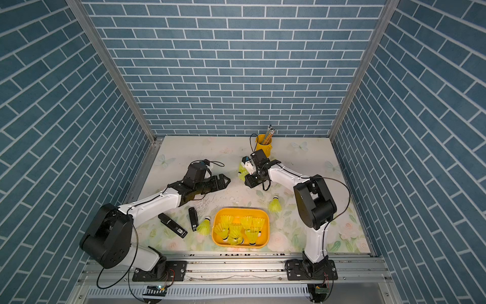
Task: Put the shuttlecocks into the storage box
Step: Pick up the shuttlecock at the center of the board, then place the shuttlecock in the storage box.
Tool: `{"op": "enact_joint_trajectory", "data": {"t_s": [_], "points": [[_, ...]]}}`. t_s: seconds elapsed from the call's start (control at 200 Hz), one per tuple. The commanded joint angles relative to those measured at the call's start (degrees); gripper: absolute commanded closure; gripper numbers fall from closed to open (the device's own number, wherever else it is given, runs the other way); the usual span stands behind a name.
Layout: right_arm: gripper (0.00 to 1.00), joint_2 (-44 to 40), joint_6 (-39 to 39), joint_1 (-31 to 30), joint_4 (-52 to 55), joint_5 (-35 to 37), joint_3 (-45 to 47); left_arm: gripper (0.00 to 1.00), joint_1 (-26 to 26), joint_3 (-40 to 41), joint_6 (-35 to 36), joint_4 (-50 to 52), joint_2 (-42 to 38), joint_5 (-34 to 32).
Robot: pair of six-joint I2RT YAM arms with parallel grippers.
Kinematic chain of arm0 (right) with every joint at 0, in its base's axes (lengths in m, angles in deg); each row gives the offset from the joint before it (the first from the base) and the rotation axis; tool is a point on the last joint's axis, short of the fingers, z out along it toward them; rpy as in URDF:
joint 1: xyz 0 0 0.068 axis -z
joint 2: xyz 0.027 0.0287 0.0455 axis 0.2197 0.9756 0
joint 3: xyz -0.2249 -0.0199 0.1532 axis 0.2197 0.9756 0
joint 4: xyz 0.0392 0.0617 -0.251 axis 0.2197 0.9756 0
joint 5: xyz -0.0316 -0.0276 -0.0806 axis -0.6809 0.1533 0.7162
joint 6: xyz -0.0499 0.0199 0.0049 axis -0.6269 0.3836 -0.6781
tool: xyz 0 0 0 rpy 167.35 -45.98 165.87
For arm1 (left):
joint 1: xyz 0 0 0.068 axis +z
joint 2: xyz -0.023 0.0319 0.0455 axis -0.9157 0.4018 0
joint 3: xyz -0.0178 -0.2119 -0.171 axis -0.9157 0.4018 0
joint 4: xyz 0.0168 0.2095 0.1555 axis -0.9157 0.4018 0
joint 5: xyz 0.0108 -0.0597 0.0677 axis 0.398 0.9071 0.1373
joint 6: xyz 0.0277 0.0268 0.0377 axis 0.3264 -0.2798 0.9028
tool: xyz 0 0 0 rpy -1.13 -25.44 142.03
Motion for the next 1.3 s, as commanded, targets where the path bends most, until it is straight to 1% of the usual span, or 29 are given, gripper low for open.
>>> {"op": "enact_joint_trajectory", "data": {"t_s": [0.0,0.145,0.41,0.58,0.71,0.815,0.94,1.095,1.295], "points": [[0.84,-4.7,2.7,-0.2,-0.6,-1.1,2.0,0.05,-0.5,0.9,1.3,0.9,-1.4,0.1],[0.85,-10.8,5.8,-0.3,-0.7,-1.0,6.4,0.05,-1.8,0.9,1.7,2.2,-2.5,-0.6],[0.85,-24.8,14.8,-1.6,-0.5,-2.9,17.9,0.05,-6.0,0.7,2.8,7.3,-6.2,-2.2],[0.85,-32.6,21.2,-4.9,0.4,-3.1,23.7,0.05,-9.3,1.3,2.9,11.0,-9.1,-3.1],[0.85,-37.4,26.4,-8.8,1.7,-2.1,27.1,0.05,-12.3,2.0,2.9,14.2,-11.7,-4.6],[0.85,-41.6,30.6,-10.3,2.3,-1.9,29.7,0.06,-15.2,3.0,2.5,15.7,-14.0,-5.3],[0.85,-44.3,34.1,-11.9,3.1,-2.6,32.3,0.06,-18.6,3.6,2.2,17.6,-15.9,-6.2],[0.85,-46.6,38.5,-14.9,3.2,-0.6,35.4,0.06,-22.9,4.6,2.2,18.8,-17.5,-6.2],[0.85,-48.3,43.3,-18.3,1.6,1.5,38.1,0.06,-25.6,6.4,1.1,20.0,-20.1,-5.9]]}}
